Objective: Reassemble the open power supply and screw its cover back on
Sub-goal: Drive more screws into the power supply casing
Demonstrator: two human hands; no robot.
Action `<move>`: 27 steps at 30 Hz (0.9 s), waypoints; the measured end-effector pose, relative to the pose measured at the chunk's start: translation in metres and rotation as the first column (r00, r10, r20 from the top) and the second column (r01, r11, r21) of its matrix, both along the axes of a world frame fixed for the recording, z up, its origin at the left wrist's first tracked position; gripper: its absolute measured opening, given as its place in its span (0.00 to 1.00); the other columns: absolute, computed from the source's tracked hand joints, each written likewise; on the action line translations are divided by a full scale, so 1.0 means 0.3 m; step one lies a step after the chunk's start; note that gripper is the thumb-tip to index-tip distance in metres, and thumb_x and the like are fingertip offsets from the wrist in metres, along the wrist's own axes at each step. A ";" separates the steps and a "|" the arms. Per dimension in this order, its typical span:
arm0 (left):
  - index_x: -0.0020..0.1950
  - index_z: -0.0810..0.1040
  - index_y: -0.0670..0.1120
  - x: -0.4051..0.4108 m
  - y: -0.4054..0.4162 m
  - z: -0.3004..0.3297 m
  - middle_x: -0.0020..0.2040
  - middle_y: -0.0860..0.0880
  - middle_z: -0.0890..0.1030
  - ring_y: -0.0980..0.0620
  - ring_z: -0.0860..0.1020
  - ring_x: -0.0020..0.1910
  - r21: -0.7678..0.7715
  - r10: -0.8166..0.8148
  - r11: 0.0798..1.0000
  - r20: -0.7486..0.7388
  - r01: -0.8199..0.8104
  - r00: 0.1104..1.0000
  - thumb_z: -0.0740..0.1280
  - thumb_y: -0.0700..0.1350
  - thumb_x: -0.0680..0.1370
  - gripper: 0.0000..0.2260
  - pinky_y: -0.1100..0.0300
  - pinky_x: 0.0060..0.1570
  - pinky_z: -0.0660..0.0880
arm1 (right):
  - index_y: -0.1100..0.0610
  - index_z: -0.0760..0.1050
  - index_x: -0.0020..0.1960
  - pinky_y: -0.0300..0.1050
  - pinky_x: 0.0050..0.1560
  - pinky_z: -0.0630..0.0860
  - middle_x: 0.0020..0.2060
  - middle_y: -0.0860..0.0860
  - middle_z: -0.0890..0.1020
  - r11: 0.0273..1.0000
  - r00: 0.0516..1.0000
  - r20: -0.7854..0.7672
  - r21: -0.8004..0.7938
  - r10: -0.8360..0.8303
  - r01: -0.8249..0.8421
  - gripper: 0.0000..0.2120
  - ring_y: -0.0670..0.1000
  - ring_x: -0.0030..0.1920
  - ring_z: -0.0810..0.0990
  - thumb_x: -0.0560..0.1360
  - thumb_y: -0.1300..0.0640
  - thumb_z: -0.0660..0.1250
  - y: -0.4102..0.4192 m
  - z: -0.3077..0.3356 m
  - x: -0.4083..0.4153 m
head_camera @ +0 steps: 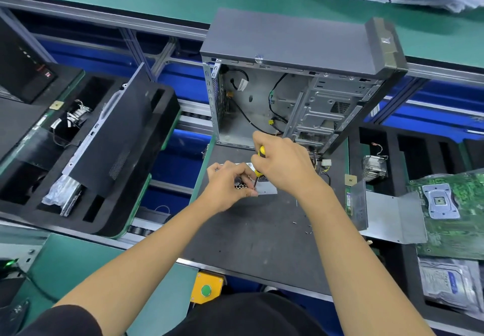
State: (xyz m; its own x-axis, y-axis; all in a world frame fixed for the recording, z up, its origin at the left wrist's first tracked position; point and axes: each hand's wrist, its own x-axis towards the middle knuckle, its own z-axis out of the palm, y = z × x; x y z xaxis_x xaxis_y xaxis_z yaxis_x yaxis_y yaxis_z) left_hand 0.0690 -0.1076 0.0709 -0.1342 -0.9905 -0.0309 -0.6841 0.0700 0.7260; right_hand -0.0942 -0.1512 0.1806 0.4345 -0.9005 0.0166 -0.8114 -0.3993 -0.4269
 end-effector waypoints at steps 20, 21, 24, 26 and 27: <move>0.52 0.72 0.50 -0.012 -0.022 0.263 0.39 0.51 0.80 0.54 0.76 0.34 -0.091 -0.022 0.996 -0.268 -0.002 0.963 0.79 0.47 0.65 0.22 0.50 0.38 0.79 | 0.47 0.58 0.45 0.47 0.30 0.60 0.27 0.49 0.77 0.986 0.988 -0.081 -0.087 0.132 -0.139 0.08 0.52 0.30 0.73 0.72 0.45 0.54 0.006 0.008 -0.016; 0.52 0.71 0.50 -0.010 -0.022 0.261 0.39 0.51 0.80 0.54 0.77 0.34 -0.097 -0.028 0.995 -0.265 0.003 0.964 0.78 0.49 0.64 0.22 0.50 0.39 0.80 | 0.47 0.58 0.45 0.47 0.30 0.61 0.28 0.49 0.78 0.984 0.985 -0.076 -0.085 0.152 -0.158 0.08 0.53 0.31 0.74 0.72 0.45 0.53 0.006 0.011 -0.021; 0.52 0.70 0.50 -0.003 -0.023 0.252 0.40 0.54 0.81 0.52 0.80 0.36 -0.128 -0.055 0.991 -0.262 0.021 0.964 0.78 0.48 0.67 0.21 0.51 0.41 0.80 | 0.45 0.58 0.45 0.45 0.29 0.60 0.27 0.47 0.75 0.971 0.974 -0.079 -0.095 0.210 -0.218 0.07 0.49 0.29 0.72 0.71 0.46 0.55 0.008 0.021 -0.037; 0.55 0.70 0.52 0.006 -0.020 0.240 0.42 0.55 0.82 0.51 0.82 0.39 -0.150 -0.055 0.989 -0.254 0.016 0.966 0.79 0.44 0.69 0.22 0.52 0.43 0.81 | 0.43 0.58 0.45 0.45 0.28 0.59 0.28 0.46 0.73 0.953 0.959 -0.104 -0.119 0.265 -0.277 0.10 0.49 0.29 0.72 0.70 0.46 0.59 -0.001 0.030 -0.048; 0.56 0.69 0.52 0.011 -0.019 0.234 0.43 0.55 0.82 0.51 0.82 0.40 -0.165 -0.053 0.986 -0.248 0.012 0.967 0.80 0.44 0.70 0.23 0.53 0.44 0.81 | 0.42 0.59 0.46 0.44 0.28 0.59 0.29 0.45 0.72 0.938 0.945 -0.129 -0.141 0.299 -0.316 0.11 0.51 0.29 0.72 0.70 0.46 0.61 -0.010 0.036 -0.051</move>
